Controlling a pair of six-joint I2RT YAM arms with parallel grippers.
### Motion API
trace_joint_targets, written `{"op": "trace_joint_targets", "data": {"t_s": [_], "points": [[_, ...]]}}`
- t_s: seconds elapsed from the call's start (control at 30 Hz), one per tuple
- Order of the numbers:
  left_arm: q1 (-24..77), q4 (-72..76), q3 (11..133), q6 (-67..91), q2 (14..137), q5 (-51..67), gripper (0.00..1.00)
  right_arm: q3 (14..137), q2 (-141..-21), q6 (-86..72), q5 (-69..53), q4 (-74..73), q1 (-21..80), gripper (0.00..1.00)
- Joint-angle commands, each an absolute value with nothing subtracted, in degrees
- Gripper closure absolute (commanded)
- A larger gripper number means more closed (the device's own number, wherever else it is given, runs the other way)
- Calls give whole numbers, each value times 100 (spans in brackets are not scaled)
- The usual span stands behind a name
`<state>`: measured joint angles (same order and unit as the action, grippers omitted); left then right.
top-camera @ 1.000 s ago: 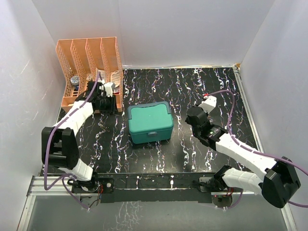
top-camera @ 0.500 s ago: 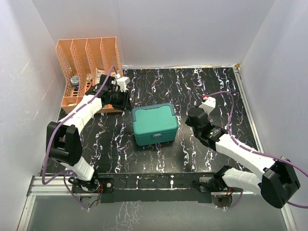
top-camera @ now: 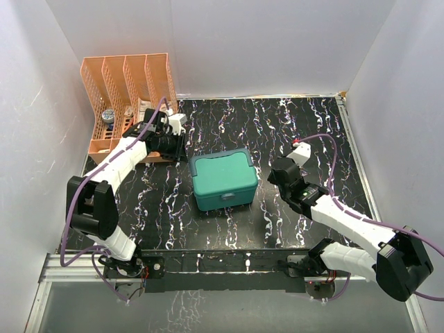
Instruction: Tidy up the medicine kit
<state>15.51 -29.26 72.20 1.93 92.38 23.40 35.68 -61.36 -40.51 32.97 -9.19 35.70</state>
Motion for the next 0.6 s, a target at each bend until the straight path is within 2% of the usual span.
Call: {"op": "trace_joint_targets", "data": {"t_s": [0.0,0.17,0.37,0.57], "points": [[1572,-3409,7094,-8,8730,2272,80,3459,-6078,-3940,3319,-605,3503,100],[1579,-3489,6975,38,8682,2509,86,3382,-6309,-3989,3035,-372,3476,100],[1742,-3728,7421,212,9034,2996,95,3392,-6515,-4131,2786,-338,3478,100],[1984,-3721,7577,340,9209,3105,100,3222,-6395,-4199,2782,-343,3480,100]]}}
